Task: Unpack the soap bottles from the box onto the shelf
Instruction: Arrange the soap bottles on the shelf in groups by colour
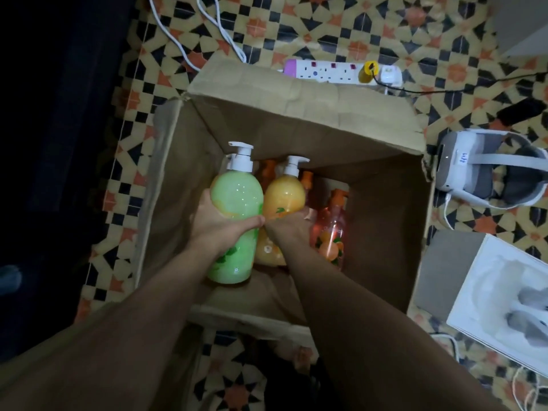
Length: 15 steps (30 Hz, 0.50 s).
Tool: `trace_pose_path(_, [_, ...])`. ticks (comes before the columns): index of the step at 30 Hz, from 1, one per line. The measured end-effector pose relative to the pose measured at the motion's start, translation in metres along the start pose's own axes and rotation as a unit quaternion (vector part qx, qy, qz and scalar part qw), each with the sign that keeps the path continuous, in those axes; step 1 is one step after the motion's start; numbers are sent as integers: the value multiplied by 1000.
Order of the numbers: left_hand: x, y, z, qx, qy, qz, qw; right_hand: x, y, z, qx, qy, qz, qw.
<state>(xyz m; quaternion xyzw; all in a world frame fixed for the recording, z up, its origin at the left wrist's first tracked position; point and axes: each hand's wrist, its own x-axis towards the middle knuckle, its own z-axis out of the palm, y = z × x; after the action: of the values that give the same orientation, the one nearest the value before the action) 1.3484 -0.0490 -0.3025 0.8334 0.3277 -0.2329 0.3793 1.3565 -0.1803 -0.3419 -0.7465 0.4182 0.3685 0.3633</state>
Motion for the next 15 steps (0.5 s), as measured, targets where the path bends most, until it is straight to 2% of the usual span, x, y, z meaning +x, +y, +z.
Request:
trace_pose_path(4, [2, -12, -2, -6, 5, -21, 1000, 6, 0, 7, -24, 24, 7, 999])
trace_pose_path(11, [-17, -9, -11, -22, -4, -26, 999, -2, 26, -20, -39, -1, -52, 998])
trace_pose_path(15, [-39, 10, -21, -62, -4, -14, 998, -36, 43, -47, -26, 14, -92, 995])
